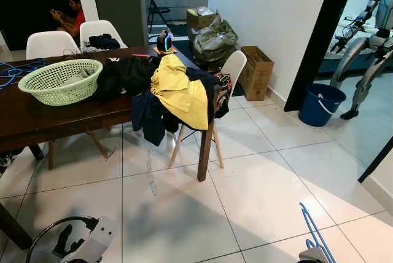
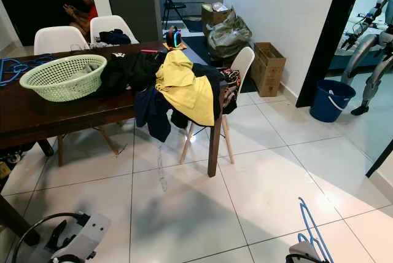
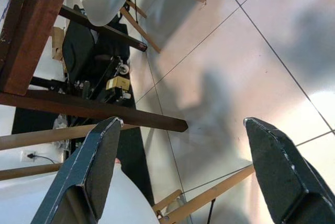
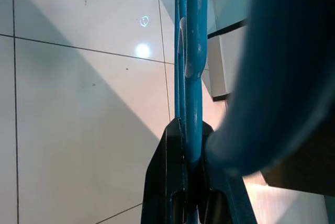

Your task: Hang hanger

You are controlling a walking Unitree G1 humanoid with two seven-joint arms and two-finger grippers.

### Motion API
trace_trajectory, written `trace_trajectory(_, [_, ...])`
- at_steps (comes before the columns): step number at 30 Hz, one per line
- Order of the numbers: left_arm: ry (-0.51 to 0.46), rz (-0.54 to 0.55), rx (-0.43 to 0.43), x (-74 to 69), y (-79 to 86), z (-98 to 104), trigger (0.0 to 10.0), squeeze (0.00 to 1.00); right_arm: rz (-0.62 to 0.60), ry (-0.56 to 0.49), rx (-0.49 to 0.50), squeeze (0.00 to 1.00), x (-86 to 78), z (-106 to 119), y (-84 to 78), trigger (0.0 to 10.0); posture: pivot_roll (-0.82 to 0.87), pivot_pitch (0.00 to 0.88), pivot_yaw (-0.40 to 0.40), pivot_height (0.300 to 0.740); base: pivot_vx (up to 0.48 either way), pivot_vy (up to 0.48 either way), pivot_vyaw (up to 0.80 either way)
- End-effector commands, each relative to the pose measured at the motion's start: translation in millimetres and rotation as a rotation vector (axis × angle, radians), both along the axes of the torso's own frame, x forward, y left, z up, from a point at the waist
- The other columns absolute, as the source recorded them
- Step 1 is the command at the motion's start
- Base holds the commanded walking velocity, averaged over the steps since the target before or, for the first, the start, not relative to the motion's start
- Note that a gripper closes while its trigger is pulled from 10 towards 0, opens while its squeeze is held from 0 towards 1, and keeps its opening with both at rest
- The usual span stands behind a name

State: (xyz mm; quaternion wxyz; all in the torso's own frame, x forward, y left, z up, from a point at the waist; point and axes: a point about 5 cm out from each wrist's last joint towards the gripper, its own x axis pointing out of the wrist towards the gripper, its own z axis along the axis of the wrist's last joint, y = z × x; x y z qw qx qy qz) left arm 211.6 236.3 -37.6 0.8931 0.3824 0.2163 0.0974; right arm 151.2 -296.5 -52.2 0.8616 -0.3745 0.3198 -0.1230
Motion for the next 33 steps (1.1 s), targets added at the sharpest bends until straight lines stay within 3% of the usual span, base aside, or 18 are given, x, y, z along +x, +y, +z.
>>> trace_trajectory(1, [0.014,-0.004,0.000,-2.2,-2.9,-2.8,10.0,0.00,-0.019,-0.001,0.003,0.00,-2.0,0.6,-3.5,10.0,0.04,0.000,-0.043,0.740,0.000,0.000,0.00])
trace_trajectory(33, [0.014,-0.004,0.000,-1.2,-3.1,-2.5,10.0,0.00,-0.019,0.000,0.004,0.00,-1.0,0.7,-3.4,10.0,0.04,0.000,-0.044,0.740,0.000,0.000,0.00])
